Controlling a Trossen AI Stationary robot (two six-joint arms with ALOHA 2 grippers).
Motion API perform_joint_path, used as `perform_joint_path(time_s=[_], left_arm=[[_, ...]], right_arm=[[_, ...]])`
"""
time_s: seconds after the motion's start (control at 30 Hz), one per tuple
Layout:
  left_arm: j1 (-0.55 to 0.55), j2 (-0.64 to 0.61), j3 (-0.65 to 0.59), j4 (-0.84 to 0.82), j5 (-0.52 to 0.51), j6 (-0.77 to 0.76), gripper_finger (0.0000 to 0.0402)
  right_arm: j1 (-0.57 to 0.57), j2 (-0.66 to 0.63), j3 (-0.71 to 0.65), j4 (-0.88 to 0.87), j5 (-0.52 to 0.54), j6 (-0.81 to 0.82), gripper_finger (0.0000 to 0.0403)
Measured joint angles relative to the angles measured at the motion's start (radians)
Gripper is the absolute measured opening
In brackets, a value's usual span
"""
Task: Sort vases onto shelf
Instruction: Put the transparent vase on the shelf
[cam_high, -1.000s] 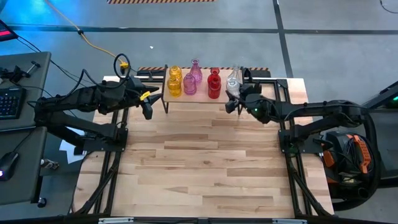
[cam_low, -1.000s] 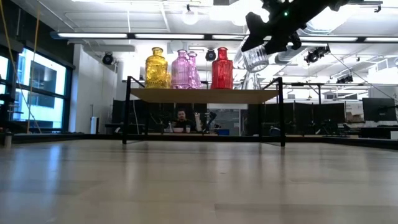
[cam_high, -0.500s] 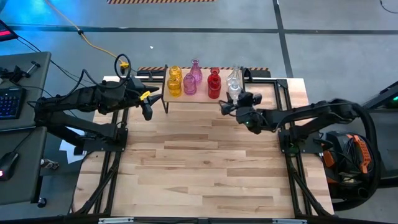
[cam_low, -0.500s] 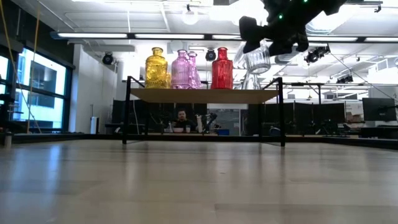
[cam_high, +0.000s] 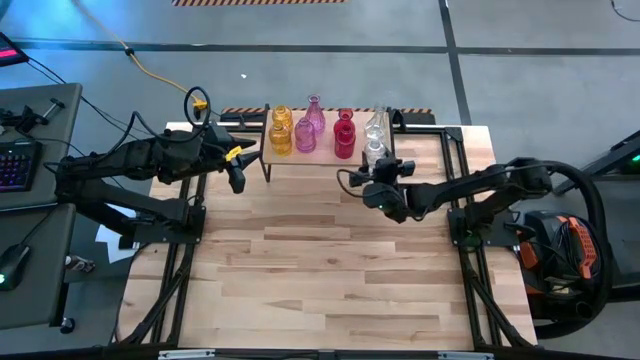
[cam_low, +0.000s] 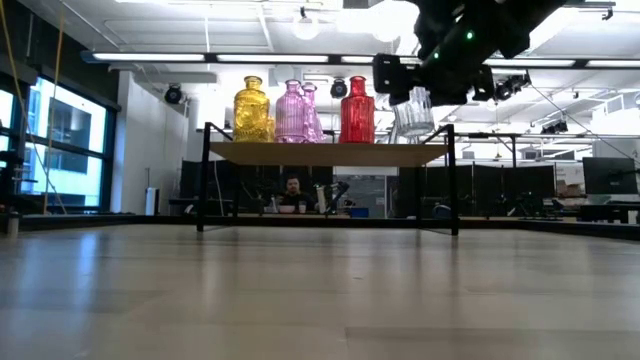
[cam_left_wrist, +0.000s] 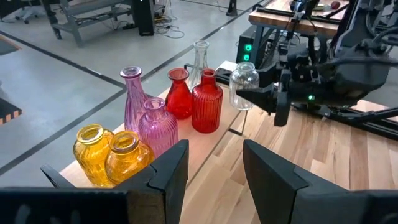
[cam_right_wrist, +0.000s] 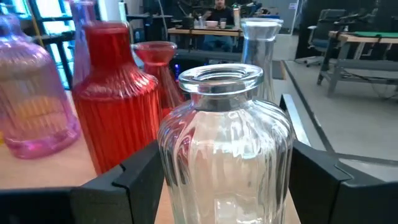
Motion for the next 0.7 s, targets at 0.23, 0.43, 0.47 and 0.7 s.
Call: perform_joint_path(time_s=[0.23,0.43,0.47,0.7], left_arm=[[0.000,0.000,0.000,0.000,0.000,0.031,0.0145],[0.000,0.000,0.000,0.000,0.000,0.054,0.0145],[0.000,0.000,0.000,0.000,0.000,0.059,0.0145],[0.000,0.000,0.000,0.000,0.000,0.060,0.0145]], right_arm=[[-0.009,0.051,0.000,0.000,0.050,0.079,0.0250],[-0.030,0.078,0.000,0.027,0.047,0.082,0.0250],[-0.037,0.080,0.000,0.030,0.047,0.083,0.0250],[-0.074,0.097,0.002,0.055,0.028,0.082,0.0250]])
